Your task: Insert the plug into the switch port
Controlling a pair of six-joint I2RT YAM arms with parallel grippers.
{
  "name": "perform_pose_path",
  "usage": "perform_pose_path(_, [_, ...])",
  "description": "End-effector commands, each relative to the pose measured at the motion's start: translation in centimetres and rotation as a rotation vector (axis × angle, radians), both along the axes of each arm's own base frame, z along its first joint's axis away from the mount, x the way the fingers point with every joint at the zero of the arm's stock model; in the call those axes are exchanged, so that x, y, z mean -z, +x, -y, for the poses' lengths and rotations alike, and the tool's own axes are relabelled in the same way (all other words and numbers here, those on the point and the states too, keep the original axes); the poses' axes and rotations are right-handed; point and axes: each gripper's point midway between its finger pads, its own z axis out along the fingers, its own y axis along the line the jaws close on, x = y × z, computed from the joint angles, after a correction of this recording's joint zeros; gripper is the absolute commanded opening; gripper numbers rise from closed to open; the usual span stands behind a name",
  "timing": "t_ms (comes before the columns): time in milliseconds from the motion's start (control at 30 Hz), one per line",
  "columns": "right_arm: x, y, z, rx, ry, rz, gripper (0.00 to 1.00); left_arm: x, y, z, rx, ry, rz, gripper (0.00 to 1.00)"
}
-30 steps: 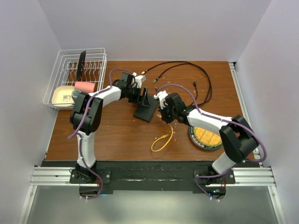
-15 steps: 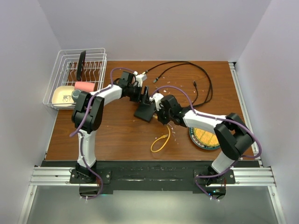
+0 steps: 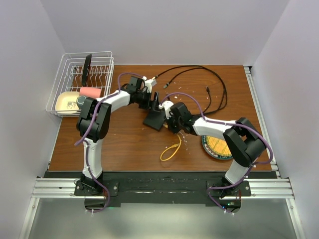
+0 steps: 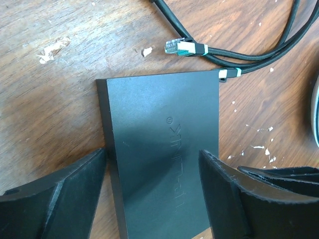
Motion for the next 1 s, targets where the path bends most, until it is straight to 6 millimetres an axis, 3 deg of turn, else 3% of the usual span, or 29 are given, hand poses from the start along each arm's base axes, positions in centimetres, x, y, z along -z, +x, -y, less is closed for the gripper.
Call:
perform_pose_path(0, [-1.7,0.8,-1.6,-0.012,0.065,0.053,0.00,-2.1,0.3,-1.1,-0.047,-0.002,0.031,0.89])
perform_pose_path(333, [-1.9,-0.1,-1.9,-0.036,0.077,0.049,0.00,-1.9,-0.6,-2.9,-0.089,0.029,0.032,0.92])
perform_pose_path(633, [-2.5,-0.2,-2.3,-0.047,0.095,0.062,0.00,-1.0,-1.6,-2.1,-0.046,-0.021,-0.018,0.73])
perform_pose_path(967, [-3.9,-0.4,-3.0,-0.042,0.150,0.062,0.00,-0.6,-2.1,-1.9,-0.036,-0.026,-0.038,0.70])
